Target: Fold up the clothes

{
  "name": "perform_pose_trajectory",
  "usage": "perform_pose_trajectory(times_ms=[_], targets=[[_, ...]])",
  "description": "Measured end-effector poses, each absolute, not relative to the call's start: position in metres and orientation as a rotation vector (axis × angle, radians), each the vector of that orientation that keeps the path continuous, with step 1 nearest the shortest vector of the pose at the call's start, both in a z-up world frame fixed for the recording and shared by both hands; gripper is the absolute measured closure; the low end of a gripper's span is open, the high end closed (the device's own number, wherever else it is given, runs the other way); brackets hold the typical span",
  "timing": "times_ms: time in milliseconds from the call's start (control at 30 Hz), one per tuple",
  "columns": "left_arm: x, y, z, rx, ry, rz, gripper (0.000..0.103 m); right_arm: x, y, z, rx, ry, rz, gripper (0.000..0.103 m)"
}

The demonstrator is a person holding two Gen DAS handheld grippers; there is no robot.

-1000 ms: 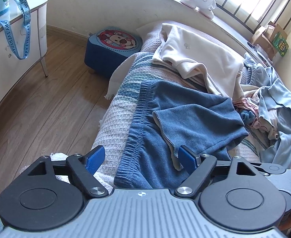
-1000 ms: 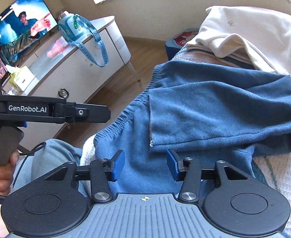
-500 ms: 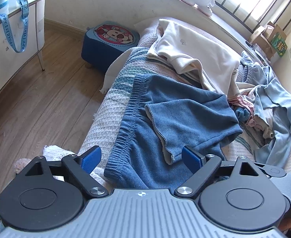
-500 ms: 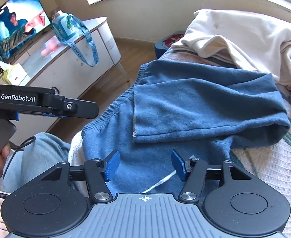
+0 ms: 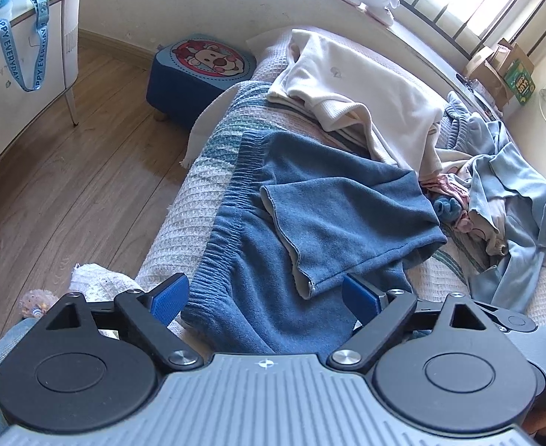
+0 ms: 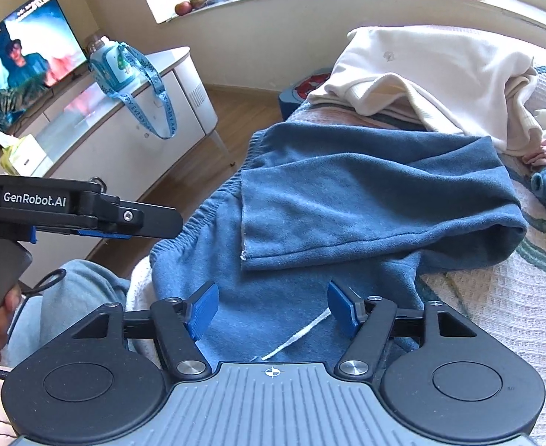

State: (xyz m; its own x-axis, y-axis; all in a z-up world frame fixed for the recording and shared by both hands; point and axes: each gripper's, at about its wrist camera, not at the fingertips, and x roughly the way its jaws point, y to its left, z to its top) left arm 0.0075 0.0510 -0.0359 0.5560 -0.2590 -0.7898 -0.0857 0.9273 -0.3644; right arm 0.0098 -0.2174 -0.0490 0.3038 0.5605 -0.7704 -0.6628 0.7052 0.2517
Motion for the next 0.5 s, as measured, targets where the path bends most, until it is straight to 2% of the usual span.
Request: perform_pose_trajectory(times_ms=[500], targets=[[0.001, 0.043, -0.032, -0.352, 0.981, -0.112, 0.014, 0.005, -0.231, -0.045, -0.095, 0.935, 0.781, 0.032]])
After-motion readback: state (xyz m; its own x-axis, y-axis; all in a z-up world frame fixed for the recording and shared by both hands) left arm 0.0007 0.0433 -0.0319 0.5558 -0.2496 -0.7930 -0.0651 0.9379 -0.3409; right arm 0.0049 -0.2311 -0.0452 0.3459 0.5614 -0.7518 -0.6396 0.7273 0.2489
